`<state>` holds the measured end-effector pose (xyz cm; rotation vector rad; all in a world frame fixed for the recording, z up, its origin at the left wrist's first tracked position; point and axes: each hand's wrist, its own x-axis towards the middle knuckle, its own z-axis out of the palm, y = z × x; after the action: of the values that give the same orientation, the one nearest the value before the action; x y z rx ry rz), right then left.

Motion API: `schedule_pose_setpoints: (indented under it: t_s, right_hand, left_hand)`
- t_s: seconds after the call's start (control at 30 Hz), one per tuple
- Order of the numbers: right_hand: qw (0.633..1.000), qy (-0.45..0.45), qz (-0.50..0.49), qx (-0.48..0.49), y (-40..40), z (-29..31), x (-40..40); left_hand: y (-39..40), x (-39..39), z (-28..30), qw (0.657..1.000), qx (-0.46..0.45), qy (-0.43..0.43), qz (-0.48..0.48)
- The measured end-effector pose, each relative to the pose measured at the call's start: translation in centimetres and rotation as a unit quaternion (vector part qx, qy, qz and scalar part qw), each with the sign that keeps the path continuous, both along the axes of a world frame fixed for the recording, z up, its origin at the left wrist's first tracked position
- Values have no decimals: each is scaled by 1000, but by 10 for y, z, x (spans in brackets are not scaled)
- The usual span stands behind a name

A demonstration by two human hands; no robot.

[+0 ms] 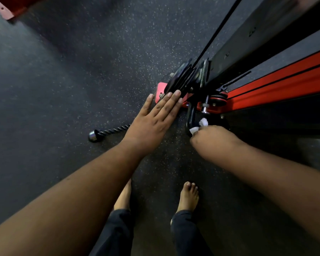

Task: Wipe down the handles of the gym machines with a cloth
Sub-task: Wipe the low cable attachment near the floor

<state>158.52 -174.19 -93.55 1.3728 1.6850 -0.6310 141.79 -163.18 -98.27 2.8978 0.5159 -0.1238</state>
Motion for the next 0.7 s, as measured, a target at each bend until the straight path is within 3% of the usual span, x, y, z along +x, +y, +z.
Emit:
schedule_pose_setpoints:
  t_s: [0.07,0.13,0.2,0.27,0.43,0.53,0.6,0.7]
  right_hand:
    - [986,38,-162,-18,7,10,12]
    - [922,129,-360,55,3,14,31]
    - [763,238,-564,208,-15,8,39]
    - [613,306,-685,247,-33,-3,26]
    - [411,296,-771,386,-63,-34,-10]
    - [279,283,-818,416,-79,-26,-13]
    - [236,254,-842,412,-85,-29,-9]
    - [210,255,-890,313,-73,-53,-2]
  left_hand:
    - [-2,0,1,1000,-3,-1,8]
    - [-8,2,2,1000,-16,-3,25]
    - [-19,4,3,998,-34,-4,52]
    - [-35,9,5,995,-61,-3,84]
    - [-69,18,6,984,-129,0,123]
    - [-84,23,6,977,-180,37,106]
    - [-92,28,3,966,-231,80,85]
    - [-102,37,-3,954,-274,105,65]
